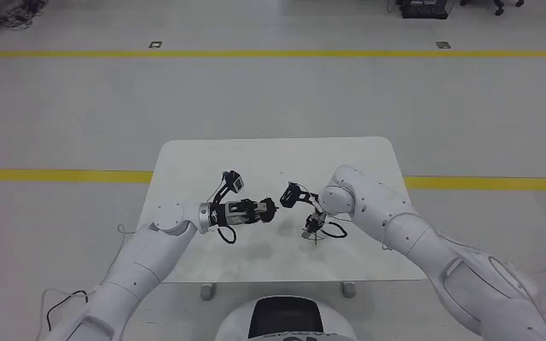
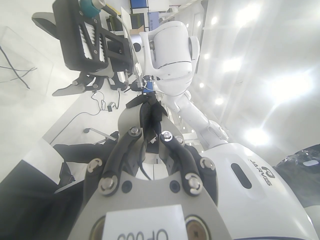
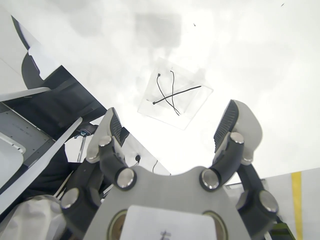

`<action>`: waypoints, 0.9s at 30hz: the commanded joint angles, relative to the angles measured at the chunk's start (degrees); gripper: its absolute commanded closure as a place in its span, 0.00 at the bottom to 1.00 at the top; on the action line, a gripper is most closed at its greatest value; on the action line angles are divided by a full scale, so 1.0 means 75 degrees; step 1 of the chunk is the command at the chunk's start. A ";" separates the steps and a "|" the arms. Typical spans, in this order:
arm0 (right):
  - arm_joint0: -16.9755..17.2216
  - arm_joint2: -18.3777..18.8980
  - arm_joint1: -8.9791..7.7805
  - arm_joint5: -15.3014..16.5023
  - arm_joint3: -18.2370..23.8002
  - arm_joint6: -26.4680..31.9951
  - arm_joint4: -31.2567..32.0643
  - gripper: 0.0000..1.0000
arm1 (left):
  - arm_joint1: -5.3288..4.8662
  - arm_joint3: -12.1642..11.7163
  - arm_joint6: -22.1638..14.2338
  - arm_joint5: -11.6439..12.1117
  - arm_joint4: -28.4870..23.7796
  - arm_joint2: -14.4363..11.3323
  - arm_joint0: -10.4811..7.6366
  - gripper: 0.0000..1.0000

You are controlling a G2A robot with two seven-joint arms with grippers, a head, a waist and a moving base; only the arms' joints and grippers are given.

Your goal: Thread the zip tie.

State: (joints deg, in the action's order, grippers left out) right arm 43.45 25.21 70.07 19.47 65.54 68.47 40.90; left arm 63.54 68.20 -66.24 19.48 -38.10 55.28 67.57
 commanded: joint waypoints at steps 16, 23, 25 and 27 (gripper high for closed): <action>0.0299 0.0145 -0.0145 -0.0134 0.0438 0.0014 0.0675 0.00 | 0.0000 0.0000 0.0000 0.0000 0.0000 0.0000 0.0000 1.00; 0.0432 0.0229 -0.0182 -0.0008 0.0486 0.0010 0.0800 0.56 | 0.0000 0.0000 0.0000 0.0000 0.0000 0.0000 0.0000 1.00; 0.0450 0.0217 -0.0173 0.0001 0.0422 -0.0051 0.0770 0.61 | 0.0000 0.0000 0.0000 0.0000 0.0000 0.0000 0.0000 1.00; 0.0442 0.0175 -0.0158 0.0001 0.0353 -0.0097 0.0752 0.63 | 0.0000 0.0000 0.0000 0.0000 0.0000 0.0000 0.0000 1.00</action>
State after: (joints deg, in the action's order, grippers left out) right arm 46.81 26.69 68.83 19.50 68.40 67.89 46.61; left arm 63.54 68.20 -66.24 19.48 -38.10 55.28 67.57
